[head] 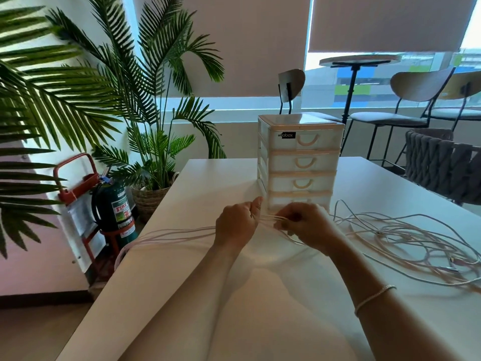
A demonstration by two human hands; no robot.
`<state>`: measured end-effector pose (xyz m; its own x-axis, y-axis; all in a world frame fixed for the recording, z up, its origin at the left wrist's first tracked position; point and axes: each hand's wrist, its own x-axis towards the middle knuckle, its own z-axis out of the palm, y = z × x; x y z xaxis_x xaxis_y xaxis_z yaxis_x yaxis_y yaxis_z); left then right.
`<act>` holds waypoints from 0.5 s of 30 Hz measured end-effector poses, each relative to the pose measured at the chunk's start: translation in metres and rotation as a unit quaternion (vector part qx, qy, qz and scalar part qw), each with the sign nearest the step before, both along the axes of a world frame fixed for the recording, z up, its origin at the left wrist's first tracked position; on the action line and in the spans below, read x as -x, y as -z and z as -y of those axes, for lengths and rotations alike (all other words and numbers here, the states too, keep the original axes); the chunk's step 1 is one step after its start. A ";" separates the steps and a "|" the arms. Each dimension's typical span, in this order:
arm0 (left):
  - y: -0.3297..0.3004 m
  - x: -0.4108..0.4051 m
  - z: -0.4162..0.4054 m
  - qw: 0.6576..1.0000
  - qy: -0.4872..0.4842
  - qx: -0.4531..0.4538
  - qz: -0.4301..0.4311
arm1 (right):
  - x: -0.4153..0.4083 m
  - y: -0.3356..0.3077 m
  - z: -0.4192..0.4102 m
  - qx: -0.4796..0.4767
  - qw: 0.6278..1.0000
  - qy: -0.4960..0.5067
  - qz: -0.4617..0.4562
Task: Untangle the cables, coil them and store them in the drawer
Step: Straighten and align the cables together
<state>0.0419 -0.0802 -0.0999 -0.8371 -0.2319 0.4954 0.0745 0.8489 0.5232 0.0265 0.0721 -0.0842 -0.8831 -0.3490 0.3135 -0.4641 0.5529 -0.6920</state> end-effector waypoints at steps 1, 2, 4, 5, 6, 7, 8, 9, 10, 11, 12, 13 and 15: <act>0.000 0.000 0.000 1.000 -0.001 0.001 0.002 | 0.000 0.000 0.000 0.018 1.000 -0.002 0.010; 0.001 -0.001 0.000 1.000 -0.001 0.004 0.002 | 0.000 0.001 0.000 0.029 0.999 -0.002 0.020; 0.001 -0.001 0.000 1.000 0.001 0.006 -0.002 | -0.001 0.001 0.000 0.046 0.998 -0.007 0.051; 0.002 0.000 0.000 1.000 0.003 0.005 -0.006 | -0.001 0.001 0.000 0.053 0.996 -0.006 0.068; 0.003 0.000 0.000 1.000 0.004 0.002 -0.010 | -0.001 0.002 0.001 0.051 0.996 -0.003 0.078; 0.003 0.000 0.000 1.000 0.006 -0.002 -0.015 | -0.001 0.002 0.002 0.042 0.996 0.001 0.081; 0.003 0.000 0.000 1.000 0.008 -0.005 -0.021 | -0.001 0.002 0.004 0.028 0.996 0.000 0.082; 0.004 0.000 0.000 1.000 0.012 -0.008 -0.027 | -0.001 0.002 0.007 0.020 0.996 -0.008 0.085; 0.004 0.000 -0.001 0.999 0.016 -0.012 -0.033 | -0.002 0.002 0.009 0.019 0.995 -0.021 0.093; 0.004 0.001 -0.001 0.999 0.021 -0.016 -0.039 | -0.004 0.001 0.012 0.028 0.993 -0.034 0.109; 0.004 0.001 -0.001 0.999 0.023 -0.019 -0.046 | -0.005 0.002 0.014 0.041 0.989 -0.045 0.131; 0.004 0.001 -0.001 0.998 0.022 -0.020 -0.050 | -0.006 0.002 0.016 0.054 0.985 -0.054 0.153; 0.004 0.002 -0.001 0.998 0.014 -0.023 -0.051 | -0.007 0.004 0.018 0.058 0.981 -0.058 0.174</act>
